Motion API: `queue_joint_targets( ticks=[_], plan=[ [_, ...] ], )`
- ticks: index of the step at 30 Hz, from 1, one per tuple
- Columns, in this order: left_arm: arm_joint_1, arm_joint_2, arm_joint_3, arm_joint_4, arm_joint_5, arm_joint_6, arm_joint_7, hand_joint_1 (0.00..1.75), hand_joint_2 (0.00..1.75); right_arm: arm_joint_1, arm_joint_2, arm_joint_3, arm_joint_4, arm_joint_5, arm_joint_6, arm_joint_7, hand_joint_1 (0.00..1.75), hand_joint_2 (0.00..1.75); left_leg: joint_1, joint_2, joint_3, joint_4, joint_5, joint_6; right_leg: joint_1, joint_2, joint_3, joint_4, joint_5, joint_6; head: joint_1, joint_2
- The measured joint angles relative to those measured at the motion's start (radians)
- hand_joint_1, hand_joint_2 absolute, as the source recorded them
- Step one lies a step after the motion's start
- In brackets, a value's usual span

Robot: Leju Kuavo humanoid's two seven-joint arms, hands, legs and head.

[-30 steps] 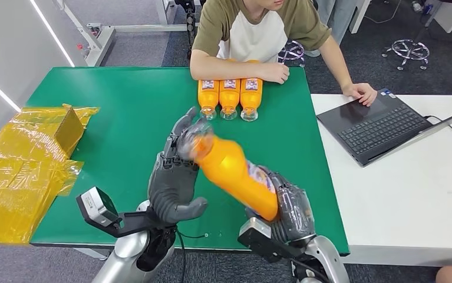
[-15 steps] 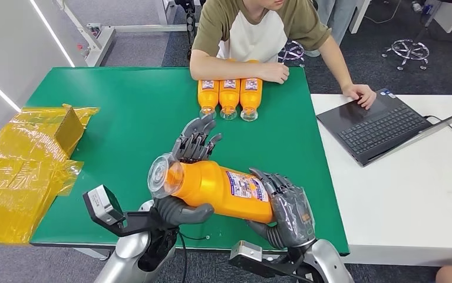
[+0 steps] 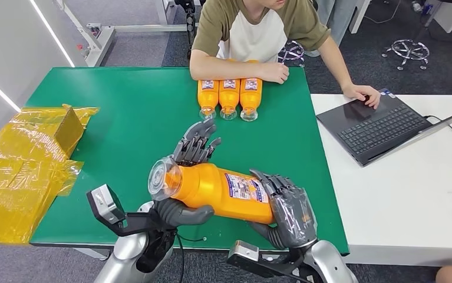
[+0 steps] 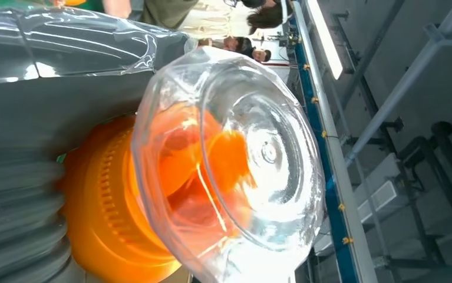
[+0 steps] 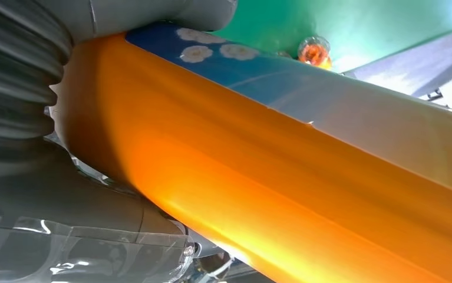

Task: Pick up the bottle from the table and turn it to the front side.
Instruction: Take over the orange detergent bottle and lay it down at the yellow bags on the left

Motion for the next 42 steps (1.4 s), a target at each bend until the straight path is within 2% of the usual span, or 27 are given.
queue_joint_targets(
  ticks=[1,4,5,31,35,42],
  plan=[
    [0.001,0.0,0.002,0.0,-0.001,0.0,0.0,0.4,1.75,0.004,0.0,-0.001,-0.003,0.003,0.005,0.003,1.75,1.75,0.0,0.0,0.0,0.0,0.0,0.0,0.0,0.0,0.0,0.0,0.0,0.0,0.0,0.0],
    [0.004,0.0,0.006,0.001,-0.002,0.001,0.001,1.69,1.75,0.012,0.0,-0.002,-0.008,0.007,0.016,0.008,1.75,1.75,0.0,0.001,0.0,0.0,0.0,0.0,0.0,0.0,0.0,0.0,0.0,0.0,0.0,0.0],
    [0.004,0.0,0.007,0.002,-0.001,0.002,0.001,1.75,1.75,0.015,0.0,-0.004,-0.009,0.008,0.019,0.01,1.75,1.75,0.0,0.001,0.0,0.0,0.0,0.0,0.0,0.001,0.0,0.0,0.0,0.0,0.0,0.0],
    [-0.003,-0.006,0.017,0.008,0.005,0.006,0.015,1.75,1.75,0.011,0.001,-0.008,-0.005,0.021,0.037,0.008,1.75,1.75,0.0,0.001,0.0,0.0,0.0,0.0,0.0,0.001,0.0,0.0,0.0,0.0,0.0,0.0],
    [-0.004,-0.011,0.022,0.008,0.005,0.009,0.016,1.75,1.75,0.0,0.001,-0.001,0.002,0.01,0.018,0.003,0.03,1.75,0.0,0.001,0.0,0.0,0.0,0.0,0.0,0.0,0.0,0.0,0.0,0.0,0.0,0.0],
    [-0.009,-0.021,0.023,0.008,-0.001,0.043,0.021,1.75,1.75,-0.005,0.023,0.021,0.025,-0.148,-0.147,-0.083,0.0,1.75,0.0,0.001,0.0,0.0,0.0,0.0,0.0,0.0,0.0,0.0,0.0,0.0,0.0,0.0]
  ],
)
